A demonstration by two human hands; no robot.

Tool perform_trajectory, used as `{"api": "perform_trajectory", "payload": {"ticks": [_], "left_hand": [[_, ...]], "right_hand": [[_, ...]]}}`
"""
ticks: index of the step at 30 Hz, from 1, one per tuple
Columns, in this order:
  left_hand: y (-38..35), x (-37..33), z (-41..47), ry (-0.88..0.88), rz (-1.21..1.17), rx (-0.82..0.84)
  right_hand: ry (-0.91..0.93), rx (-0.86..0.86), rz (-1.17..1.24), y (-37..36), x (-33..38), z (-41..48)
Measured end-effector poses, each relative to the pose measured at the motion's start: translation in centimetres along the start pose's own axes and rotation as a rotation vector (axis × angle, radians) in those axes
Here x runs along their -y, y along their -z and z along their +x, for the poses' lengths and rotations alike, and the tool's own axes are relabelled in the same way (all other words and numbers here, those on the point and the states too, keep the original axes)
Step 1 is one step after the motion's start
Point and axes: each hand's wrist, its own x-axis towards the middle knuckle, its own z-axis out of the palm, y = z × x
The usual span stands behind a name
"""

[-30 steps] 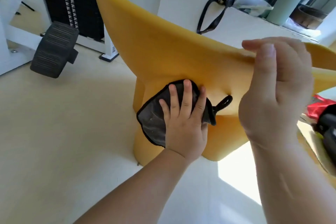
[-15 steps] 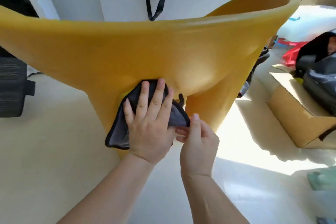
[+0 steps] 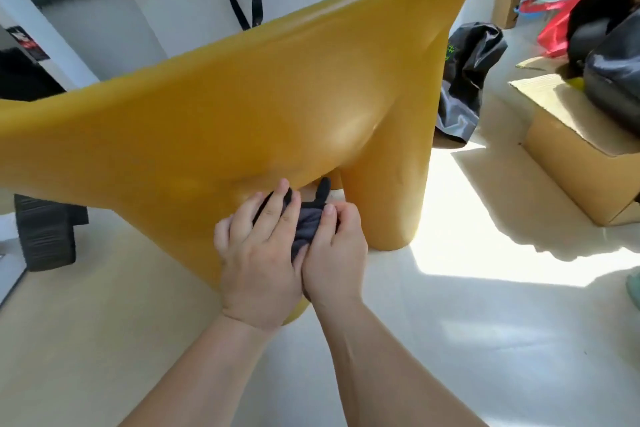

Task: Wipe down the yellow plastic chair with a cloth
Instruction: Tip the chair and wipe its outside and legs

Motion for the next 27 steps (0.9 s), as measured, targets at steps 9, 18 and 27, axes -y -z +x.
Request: {"api": "perform_trajectory", "payload": {"ticks": [9,18,27], "left_hand": [[2.5,0.1,1.8,-0.19,-0.033,-0.012],[6.1,-3.3,10.4,-0.3,0.291,-0.217],[4.4,-3.6,12.2,-0.254,0.364,-0.207]], "right_hand": [[-0.029,-0.132,0.19,1.0,0.9,3.6],[-0.055,-0.255,0.118,3.3,-0.8,7.6],[0.306,-0.136,0.066,5.3,2.0,13.2]]}}
